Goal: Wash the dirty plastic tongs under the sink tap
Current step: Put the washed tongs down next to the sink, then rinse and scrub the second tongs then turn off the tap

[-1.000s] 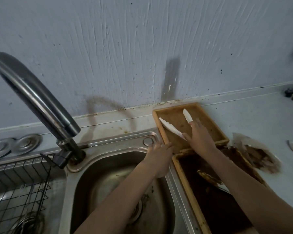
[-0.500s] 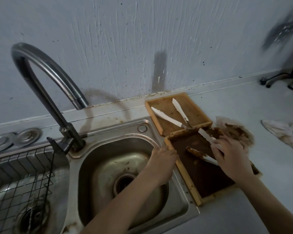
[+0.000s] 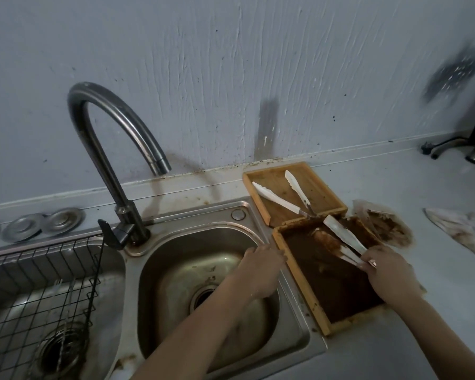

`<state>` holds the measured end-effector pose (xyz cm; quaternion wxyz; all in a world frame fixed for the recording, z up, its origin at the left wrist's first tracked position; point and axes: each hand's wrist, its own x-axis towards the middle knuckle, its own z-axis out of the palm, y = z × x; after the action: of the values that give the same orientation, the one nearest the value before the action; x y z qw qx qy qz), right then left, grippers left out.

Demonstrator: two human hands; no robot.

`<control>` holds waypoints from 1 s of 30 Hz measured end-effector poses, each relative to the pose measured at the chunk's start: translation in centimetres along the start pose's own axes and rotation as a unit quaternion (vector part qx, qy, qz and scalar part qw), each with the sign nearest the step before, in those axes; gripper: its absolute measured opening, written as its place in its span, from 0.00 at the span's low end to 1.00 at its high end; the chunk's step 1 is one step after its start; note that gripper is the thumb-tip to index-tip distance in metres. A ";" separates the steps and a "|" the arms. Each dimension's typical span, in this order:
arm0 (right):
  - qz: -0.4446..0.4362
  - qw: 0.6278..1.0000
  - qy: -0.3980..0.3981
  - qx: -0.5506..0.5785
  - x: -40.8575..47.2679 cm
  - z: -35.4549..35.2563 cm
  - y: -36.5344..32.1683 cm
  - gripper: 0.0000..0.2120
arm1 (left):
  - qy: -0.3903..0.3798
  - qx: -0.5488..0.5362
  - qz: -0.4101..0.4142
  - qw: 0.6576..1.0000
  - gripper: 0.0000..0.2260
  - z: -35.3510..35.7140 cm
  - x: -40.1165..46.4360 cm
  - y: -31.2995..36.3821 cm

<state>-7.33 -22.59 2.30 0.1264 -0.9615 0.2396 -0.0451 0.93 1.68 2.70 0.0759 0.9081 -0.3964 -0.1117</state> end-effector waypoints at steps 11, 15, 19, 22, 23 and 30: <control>-0.012 0.861 -0.075 0.503 -0.9 -6.9 -7.9 0.08 | 0.180 -0.180 -0.058 0.965 0.18 -6.1 -3.4 -3.5; 0.039 0.674 -0.259 0.691 -0.4 -4.9 -12.0 0.07 | 0.229 -0.197 -0.116 0.946 0.17 -6.6 -5.4 -6.5; 0.039 0.588 -0.370 0.718 -0.5 -0.7 -16.3 0.07 | 0.279 -0.199 -0.171 0.924 0.15 -5.7 -8.2 -10.1; 0.057 0.560 -0.414 0.715 -0.8 1.9 -18.9 0.07 | 0.385 -0.213 -0.201 0.875 0.16 -4.8 -10.4 -11.7; 0.059 0.567 -0.422 0.705 -0.9 2.7 -19.8 0.07 | 0.429 -0.216 -0.222 0.849 0.17 -4.5 -11.2 -12.4; 0.071 0.606 -0.402 0.683 -1.0 4.8 -24.2 0.05 | 0.556 -0.212 -0.350 0.724 0.22 -4.4 -13.6 -16.6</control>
<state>3.34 -0.38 4.03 0.8328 -0.4971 0.1315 0.2049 4.75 23.10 5.17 0.4285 0.8420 0.0972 0.3131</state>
